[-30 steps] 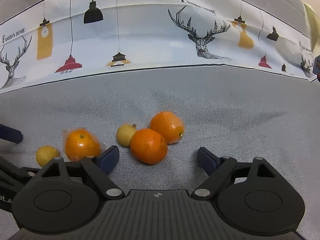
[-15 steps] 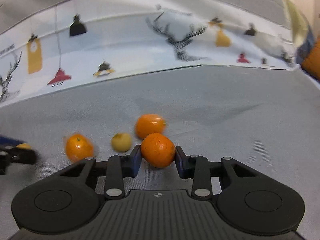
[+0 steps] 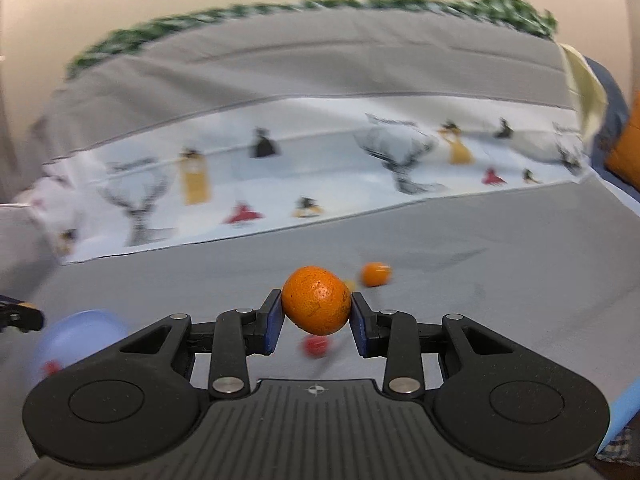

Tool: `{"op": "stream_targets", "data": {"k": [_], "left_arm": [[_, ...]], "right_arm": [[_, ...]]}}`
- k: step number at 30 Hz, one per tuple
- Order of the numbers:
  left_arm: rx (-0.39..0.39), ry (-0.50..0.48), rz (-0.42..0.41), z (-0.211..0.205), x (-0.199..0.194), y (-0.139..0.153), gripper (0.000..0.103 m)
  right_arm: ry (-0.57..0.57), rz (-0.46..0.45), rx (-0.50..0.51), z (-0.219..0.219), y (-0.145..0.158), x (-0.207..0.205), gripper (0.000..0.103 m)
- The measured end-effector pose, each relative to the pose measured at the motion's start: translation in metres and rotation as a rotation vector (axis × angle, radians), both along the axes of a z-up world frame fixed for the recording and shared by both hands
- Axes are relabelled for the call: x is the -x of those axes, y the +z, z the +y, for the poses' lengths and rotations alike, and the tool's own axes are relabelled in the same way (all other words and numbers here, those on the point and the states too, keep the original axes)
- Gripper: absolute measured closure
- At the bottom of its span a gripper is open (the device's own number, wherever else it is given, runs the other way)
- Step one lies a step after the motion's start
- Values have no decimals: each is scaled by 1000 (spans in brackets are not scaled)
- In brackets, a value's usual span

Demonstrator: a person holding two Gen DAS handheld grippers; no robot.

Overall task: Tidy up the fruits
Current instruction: 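Grasp a yellow fruit with the left tool while the right tool grasps a tangerine, then carry the yellow fruit and tangerine over the blue plate with both tools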

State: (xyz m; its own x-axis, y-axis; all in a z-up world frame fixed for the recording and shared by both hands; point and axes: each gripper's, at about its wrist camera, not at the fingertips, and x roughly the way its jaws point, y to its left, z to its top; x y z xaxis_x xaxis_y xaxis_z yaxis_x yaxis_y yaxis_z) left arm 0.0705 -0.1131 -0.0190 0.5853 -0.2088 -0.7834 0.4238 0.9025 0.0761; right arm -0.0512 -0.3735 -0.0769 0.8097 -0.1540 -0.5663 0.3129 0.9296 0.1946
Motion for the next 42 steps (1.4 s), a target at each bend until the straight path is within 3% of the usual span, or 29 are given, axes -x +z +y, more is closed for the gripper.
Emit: {"op": "stream_targets", "data": {"k": [9, 21, 42], "left_arm": [[13, 118, -16, 96, 90, 29, 75], [99, 186, -24, 148, 160, 35, 75], [120, 192, -50, 155, 172, 36, 75]], "right_arm": [[203, -36, -27, 95, 53, 65, 66], [385, -38, 21, 183, 75, 121, 66], [413, -62, 82, 195, 86, 128, 66]]}}
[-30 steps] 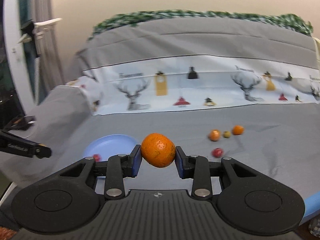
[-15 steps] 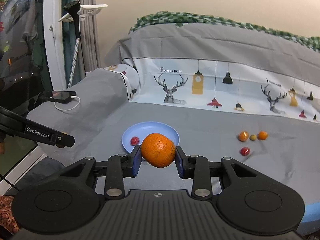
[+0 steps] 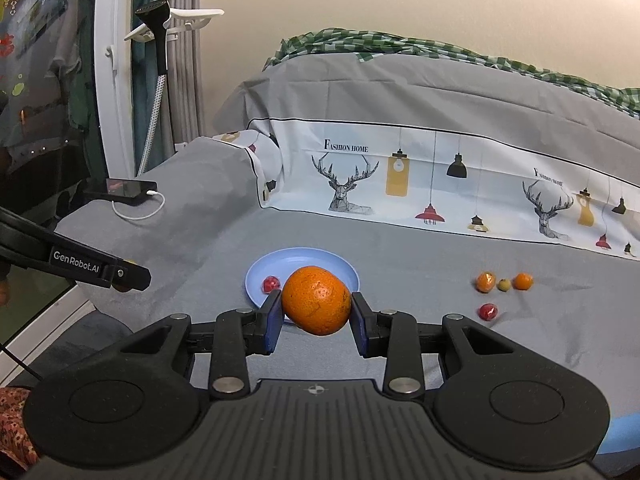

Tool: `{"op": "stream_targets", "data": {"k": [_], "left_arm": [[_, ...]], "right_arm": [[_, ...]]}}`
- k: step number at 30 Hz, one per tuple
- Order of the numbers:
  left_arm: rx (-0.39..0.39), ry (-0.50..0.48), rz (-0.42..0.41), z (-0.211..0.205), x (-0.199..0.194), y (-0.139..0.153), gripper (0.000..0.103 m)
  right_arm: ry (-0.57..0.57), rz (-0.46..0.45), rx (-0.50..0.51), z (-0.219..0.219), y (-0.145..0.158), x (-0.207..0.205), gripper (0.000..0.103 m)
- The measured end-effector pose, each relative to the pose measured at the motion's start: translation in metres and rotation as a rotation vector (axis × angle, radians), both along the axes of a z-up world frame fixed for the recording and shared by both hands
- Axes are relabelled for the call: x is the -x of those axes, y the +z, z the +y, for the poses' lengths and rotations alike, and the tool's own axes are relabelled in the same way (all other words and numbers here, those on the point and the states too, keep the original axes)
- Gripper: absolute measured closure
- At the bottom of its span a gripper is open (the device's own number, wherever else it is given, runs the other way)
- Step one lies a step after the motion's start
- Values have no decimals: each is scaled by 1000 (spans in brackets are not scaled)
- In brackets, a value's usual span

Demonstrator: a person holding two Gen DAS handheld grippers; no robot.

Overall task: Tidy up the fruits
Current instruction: 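Carry the yellow fruit and tangerine over the blue plate with both tools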

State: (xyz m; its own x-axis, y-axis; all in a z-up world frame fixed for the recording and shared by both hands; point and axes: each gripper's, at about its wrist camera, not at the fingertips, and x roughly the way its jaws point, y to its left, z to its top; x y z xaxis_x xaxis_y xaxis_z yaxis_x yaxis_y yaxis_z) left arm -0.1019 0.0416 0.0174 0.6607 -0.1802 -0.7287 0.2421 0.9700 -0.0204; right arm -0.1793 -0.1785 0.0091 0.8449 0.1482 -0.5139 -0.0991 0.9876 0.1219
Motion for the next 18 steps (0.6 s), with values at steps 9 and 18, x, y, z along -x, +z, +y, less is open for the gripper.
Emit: {"op": "stream_targets", "data": {"k": [9, 18], "left_arm": [[-1, 0, 23, 0, -8, -5, 75], [-9, -7, 39, -1, -23, -11, 75]], "right_arm": [[1, 33, -2, 3, -6, -8, 66], [17, 74, 8, 8, -15, -23, 66]]}}
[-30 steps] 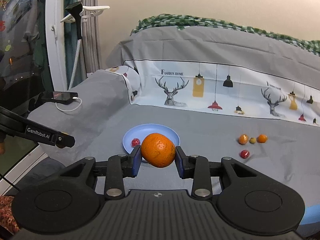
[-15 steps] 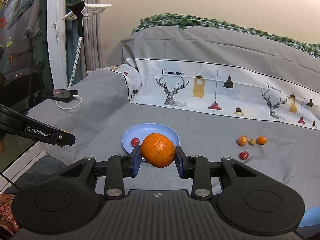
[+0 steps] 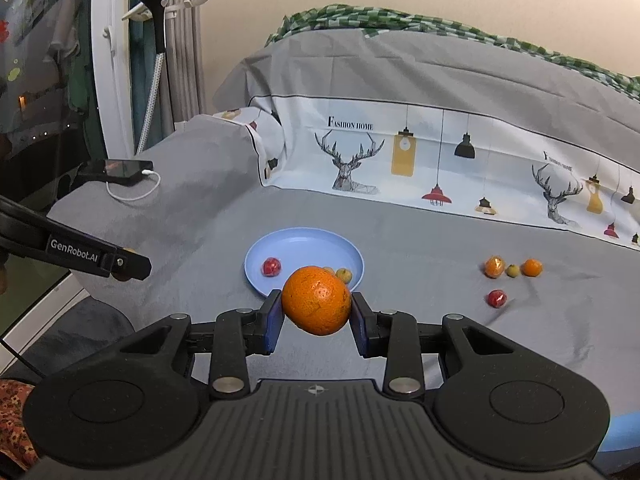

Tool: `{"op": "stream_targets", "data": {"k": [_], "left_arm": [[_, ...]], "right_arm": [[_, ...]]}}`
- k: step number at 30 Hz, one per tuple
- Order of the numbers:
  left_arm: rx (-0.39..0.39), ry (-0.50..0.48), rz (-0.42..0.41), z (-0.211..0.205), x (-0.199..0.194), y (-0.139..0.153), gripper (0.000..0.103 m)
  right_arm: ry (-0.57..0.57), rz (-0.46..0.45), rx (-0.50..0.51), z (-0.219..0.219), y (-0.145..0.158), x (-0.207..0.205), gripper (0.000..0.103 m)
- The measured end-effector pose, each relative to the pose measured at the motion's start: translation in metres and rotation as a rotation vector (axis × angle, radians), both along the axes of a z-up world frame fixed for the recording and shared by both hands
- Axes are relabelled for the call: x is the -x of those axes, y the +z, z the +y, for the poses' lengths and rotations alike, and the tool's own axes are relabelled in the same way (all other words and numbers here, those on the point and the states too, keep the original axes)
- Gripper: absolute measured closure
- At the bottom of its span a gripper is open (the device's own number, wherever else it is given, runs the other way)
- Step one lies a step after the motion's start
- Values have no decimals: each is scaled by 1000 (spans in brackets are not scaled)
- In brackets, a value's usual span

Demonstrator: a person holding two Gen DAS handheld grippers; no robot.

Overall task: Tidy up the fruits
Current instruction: 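Carry the yellow fruit and tangerine over the blue plate with both tools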

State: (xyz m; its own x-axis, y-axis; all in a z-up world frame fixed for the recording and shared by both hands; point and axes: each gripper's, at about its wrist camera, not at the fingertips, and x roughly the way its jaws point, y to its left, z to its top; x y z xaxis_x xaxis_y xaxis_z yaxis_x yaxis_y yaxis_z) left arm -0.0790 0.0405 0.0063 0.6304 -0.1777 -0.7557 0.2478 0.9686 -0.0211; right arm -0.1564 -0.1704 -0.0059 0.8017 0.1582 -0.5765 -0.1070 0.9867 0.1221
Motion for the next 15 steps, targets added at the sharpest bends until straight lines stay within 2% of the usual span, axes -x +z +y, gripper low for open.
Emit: {"op": "stream_targets", "data": {"k": [6, 15], "left_arm": [[-6, 2, 7, -2, -23, -4, 75], [-19, 15, 39, -12, -81, -18, 75]], "right_arm": [[-20, 33, 0, -2, -12, -20, 66], [-29, 91, -29, -7, -36, -66, 66]]}}
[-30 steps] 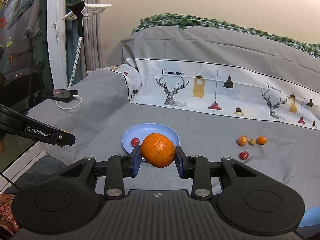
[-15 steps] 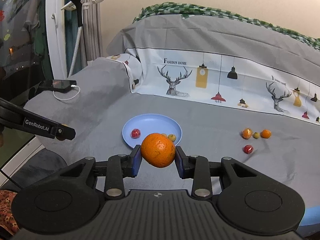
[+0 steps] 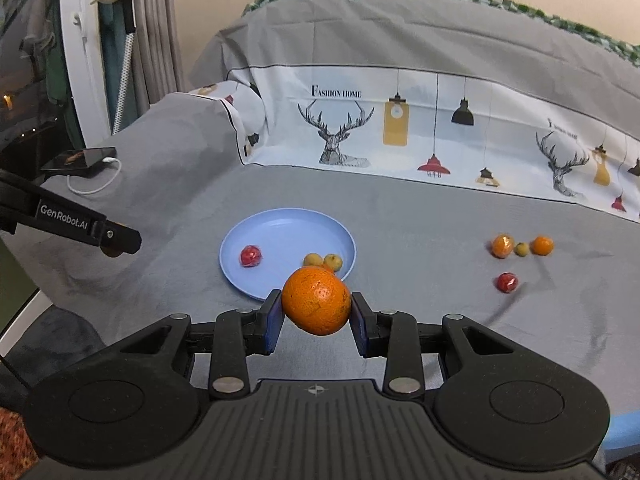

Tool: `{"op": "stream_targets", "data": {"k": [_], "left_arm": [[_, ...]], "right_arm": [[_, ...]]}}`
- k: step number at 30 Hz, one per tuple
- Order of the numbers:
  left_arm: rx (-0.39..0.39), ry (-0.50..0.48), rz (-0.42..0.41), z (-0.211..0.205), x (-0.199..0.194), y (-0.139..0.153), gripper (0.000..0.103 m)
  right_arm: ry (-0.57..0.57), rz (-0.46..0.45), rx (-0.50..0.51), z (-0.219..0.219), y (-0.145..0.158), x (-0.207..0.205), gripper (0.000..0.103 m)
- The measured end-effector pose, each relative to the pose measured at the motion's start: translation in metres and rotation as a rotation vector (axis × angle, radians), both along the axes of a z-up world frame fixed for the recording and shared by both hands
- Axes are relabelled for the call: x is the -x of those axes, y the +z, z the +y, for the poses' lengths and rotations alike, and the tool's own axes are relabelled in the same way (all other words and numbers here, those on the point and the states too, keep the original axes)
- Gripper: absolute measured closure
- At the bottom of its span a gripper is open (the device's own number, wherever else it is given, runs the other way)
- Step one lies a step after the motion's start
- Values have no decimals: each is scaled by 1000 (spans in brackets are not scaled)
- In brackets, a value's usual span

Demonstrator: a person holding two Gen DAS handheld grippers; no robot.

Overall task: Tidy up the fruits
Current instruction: 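Carry the yellow fruit and tangerine over the blue plate with both tools, then open both tools to drop the fruits onto the plate and lift away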

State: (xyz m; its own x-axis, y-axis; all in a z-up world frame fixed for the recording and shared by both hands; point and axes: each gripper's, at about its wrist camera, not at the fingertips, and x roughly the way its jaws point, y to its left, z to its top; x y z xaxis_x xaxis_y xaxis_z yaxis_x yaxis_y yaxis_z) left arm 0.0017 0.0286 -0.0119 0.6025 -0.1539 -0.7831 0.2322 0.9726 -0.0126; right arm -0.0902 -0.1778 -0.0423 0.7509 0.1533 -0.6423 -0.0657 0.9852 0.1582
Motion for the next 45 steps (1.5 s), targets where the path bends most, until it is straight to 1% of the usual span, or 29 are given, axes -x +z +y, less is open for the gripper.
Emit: {"op": "stream_targets", "data": {"k": [3, 10, 20, 25, 31, 32, 33, 34, 35, 37, 38, 40, 41, 44, 45], "left_arm": [[-7, -5, 9, -6, -19, -5, 75], [-41, -21, 22, -28, -77, -24, 75], [-69, -30, 63, -52, -152, -71, 75], [-96, -29, 77, -58, -180, -92, 75], [-114, -26, 103, -63, -202, -115, 75], [-113, -29, 103, -64, -205, -117, 73], [-117, -31, 102, -64, -206, -118, 52], [-128, -32, 103, -65, -207, -118, 33], [-141, -25, 96, -65, -207, -116, 1], [-147, -17, 35, -62, -200, -108, 0], [-150, -26, 23, -60, -195, -103, 0], [-161, -29, 38, -56, -185, -94, 0], [-159, -24, 38, -53, -177, -89, 0], [-153, 20, 13, -35, -139, -69, 0], [-155, 31, 20, -29, -123, -62, 0]], "right_arm": [[0, 12, -13, -1, -8, -21, 66], [0, 31, -22, -4, -31, -73, 66], [22, 83, -4, 10, -84, -142, 66], [40, 119, -1, 18, -108, -164, 66], [84, 134, 16, 27, -126, -185, 66], [92, 134, 16, 27, -127, -187, 65], [105, 138, 15, 28, -128, -191, 65], [119, 144, 13, 28, -128, -194, 60], [136, 153, 8, 29, -127, -198, 39], [148, 163, 12, 28, -120, -200, 18], [141, 153, 17, 27, -115, -197, 15], [139, 164, 19, 23, -106, -189, 10], [133, 175, 14, 20, -102, -184, 10], [111, 208, -29, 6, -86, -155, 8], [106, 213, -35, 3, -81, -144, 8]]}}
